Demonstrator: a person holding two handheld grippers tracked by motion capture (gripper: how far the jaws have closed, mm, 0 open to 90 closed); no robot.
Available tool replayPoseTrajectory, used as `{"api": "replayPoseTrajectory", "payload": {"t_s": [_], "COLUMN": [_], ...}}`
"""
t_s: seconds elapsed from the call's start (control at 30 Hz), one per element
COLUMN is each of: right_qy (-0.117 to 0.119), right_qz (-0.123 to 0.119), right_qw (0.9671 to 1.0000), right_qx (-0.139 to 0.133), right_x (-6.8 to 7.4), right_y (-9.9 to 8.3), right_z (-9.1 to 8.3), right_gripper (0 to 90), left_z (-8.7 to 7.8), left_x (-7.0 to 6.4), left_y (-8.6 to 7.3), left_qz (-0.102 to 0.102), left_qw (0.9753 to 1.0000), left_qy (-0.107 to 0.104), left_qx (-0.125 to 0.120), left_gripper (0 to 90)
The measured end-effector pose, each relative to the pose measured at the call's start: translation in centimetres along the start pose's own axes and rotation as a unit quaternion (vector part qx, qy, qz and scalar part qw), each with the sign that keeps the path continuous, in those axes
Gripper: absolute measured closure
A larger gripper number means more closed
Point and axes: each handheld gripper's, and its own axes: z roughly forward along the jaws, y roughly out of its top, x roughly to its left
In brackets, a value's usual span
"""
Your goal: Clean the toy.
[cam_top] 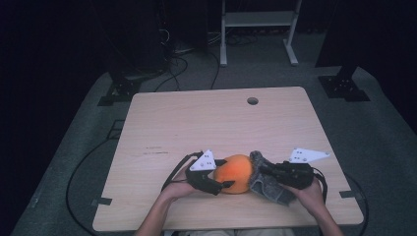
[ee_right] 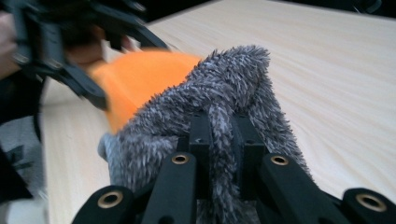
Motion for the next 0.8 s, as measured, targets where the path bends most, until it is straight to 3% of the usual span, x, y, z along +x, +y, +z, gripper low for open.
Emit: {"api": "replayPoseTrajectory", "payload": {"t_s": [0.07,0.17,0.27,0.33,0.37,0.47,0.53,0.67,0.8], "right_qy": [0.001,0.004,0.01,0.01,0.008,-0.001,-0.01,-0.015,0.004], "right_qz": [-0.011,-0.01,-0.007,-0.006,-0.007,-0.006,-0.012,-0.035,-0.074], "right_qw": [0.9997,0.9995,0.9993,0.9993,0.9992,0.9996,0.9997,0.9993,0.9972], "right_qx": [0.021,0.031,0.035,0.037,0.039,0.027,0.016,0.008,-0.006], "right_x": [0.4,0.5,0.6,0.7,0.7,0.8,0.9,1.9,4.2], "right_y": [-0.1,-0.4,-0.8,-0.9,-0.9,-0.5,0.0,0.8,2.0], "right_z": [0.9,1.0,0.7,0.7,0.7,0.2,-0.2,0.4,1.7], "right_gripper": [79.9,79.8,79.6,79.5,79.5,79.6,79.7,79.8,79.7], "left_z": [-0.4,-0.9,0.0,0.5,0.4,-0.1,-0.2,0.5,0.2], "left_x": [0.3,0.8,1.0,0.6,0.5,0.0,-0.1,-0.6,-0.9], "left_y": [0.3,0.7,0.3,-0.1,0.1,0.6,0.9,0.8,0.5], "left_qz": [-0.018,-0.05,-0.071,-0.055,-0.048,-0.009,0.021,0.066,0.086], "left_qw": [0.9998,0.9984,0.996,0.9968,0.9974,0.9991,0.9982,0.9958,0.9942], "left_qy": [0.001,0.016,-0.012,-0.006,0.002,0.039,0.057,0.06,0.056], "left_qx": [0.002,0.018,0.053,0.058,0.054,0.015,0.001,0.024,0.031], "left_gripper": [23.4,13.8,12.5,16.8,24.7,39.1,39.4,35.4,34.8]}}
